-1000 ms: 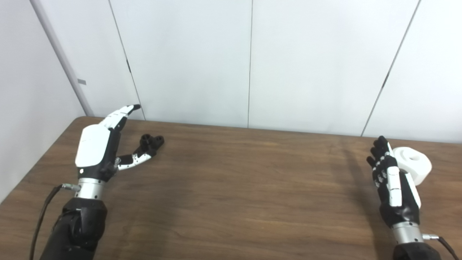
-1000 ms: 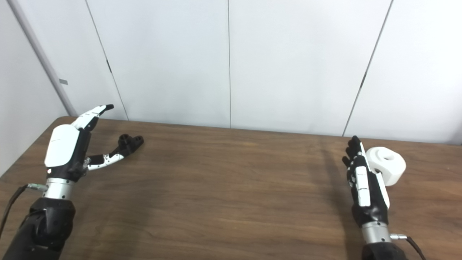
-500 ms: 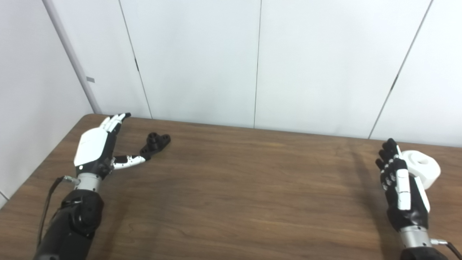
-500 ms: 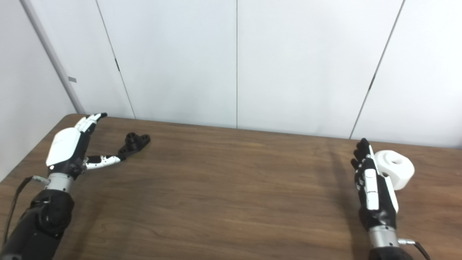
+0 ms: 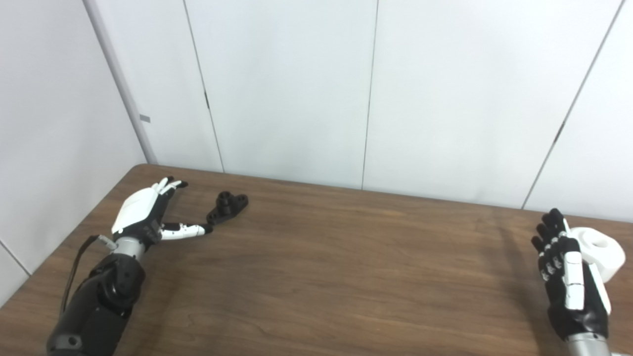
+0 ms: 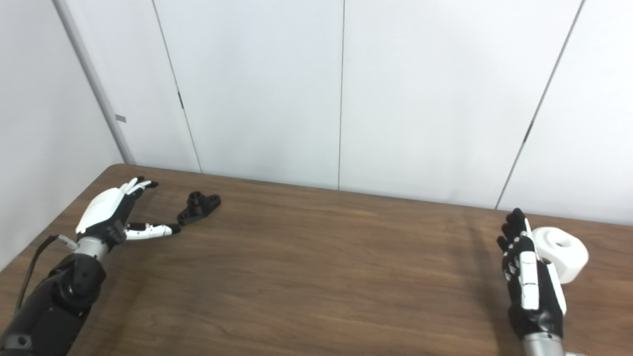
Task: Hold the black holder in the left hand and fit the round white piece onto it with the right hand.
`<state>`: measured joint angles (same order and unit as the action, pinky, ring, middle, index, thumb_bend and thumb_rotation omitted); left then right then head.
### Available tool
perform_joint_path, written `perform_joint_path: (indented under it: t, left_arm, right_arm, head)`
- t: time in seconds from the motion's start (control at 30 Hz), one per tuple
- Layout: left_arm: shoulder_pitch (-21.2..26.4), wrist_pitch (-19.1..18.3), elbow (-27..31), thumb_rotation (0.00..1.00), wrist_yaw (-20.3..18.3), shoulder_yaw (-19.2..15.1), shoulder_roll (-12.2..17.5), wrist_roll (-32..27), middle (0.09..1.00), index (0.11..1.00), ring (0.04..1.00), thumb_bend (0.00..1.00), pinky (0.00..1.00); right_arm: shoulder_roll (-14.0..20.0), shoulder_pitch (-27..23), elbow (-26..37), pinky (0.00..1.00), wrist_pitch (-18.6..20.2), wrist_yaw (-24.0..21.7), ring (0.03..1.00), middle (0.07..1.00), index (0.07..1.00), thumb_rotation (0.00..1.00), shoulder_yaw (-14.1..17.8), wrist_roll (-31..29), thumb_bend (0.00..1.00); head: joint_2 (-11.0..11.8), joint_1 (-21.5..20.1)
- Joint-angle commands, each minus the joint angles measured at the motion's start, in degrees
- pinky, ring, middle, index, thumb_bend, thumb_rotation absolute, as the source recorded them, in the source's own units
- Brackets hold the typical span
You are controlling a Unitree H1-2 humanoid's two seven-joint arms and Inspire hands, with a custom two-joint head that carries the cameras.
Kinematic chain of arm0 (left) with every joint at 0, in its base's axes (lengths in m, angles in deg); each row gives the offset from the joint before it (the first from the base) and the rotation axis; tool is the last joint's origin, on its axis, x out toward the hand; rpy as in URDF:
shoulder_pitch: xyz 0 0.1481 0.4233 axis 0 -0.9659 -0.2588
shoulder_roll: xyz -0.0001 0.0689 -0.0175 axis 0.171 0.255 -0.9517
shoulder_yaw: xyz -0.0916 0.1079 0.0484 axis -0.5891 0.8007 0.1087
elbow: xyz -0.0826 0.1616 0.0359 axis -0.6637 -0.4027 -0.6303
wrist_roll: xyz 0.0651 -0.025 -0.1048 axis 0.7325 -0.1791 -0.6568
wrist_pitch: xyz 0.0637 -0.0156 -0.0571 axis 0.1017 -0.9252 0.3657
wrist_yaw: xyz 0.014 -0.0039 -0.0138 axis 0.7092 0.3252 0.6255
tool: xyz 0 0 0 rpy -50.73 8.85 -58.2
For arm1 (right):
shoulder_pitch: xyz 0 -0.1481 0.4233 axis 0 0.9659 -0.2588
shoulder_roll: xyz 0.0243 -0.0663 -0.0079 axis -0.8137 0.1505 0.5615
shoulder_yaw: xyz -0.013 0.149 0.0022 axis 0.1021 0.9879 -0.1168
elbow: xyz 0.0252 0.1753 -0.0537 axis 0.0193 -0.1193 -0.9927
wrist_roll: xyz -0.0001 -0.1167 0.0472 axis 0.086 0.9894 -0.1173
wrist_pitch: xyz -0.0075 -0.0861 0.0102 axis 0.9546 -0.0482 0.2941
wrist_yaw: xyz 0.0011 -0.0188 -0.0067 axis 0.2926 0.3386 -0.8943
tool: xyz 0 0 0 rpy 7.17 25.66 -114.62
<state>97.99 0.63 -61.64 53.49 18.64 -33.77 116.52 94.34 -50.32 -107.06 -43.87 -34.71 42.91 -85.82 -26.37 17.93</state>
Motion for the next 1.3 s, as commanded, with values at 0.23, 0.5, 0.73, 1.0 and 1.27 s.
perform_joint_path:
  t: [0.23,0.5,0.73,1.0,1.27]
  left_arm:
    - [3.8,3.6,-3.2,0.48,-0.9,1.5,2.6,-3.1,0.971,0.883,1.0,1.0,1.0]
    - [5.9,5.9,-7.8,0.46,-0.9,3.1,2.9,-4.1,0.946,0.856,1.0,1.0,1.0]
    - [7.2,8.5,-10.8,0.44,-0.2,3.9,3.1,-4.8,0.933,0.851,0.995,1.0,1.0]
    - [7.7,8.4,-11.9,0.43,0.0,4.1,3.4,-4.5,0.931,0.849,0.989,0.99,1.0]
    - [8.5,7.5,-12.3,0.45,-1.2,3.3,3.6,-6.3,0.931,0.843,0.988,0.98,0.96]
  right_arm:
    - [-0.3,3.9,-3.5,1.0,-0.8,-1.6,1.0,1.0,1.0,1.0,0.5,-1.9,0.3]
    - [-0.6,4.4,-1.9,1.0,0.0,-1.2,1.0,1.0,1.0,1.0,1.0,-2.3,0.34]
    - [-0.6,4.9,0.1,1.0,1.2,-1.4,1.0,1.0,1.0,1.0,1.1,-2.7,0.32]
    - [-0.3,5.5,1.4,1.0,1.2,-1.5,1.0,1.0,1.0,1.0,1.3,-2.8,0.3]
    - [-0.7,6.6,5.2,1.0,3.3,-1.0,1.0,1.0,1.0,1.0,1.4,-3.0,0.3]
  head:
    - [-0.9,1.6]
    - [-1.2,1.8]
    - [-1.5,2.5]
    - [-1.4,3.8]
    - [-1.8,4.0]
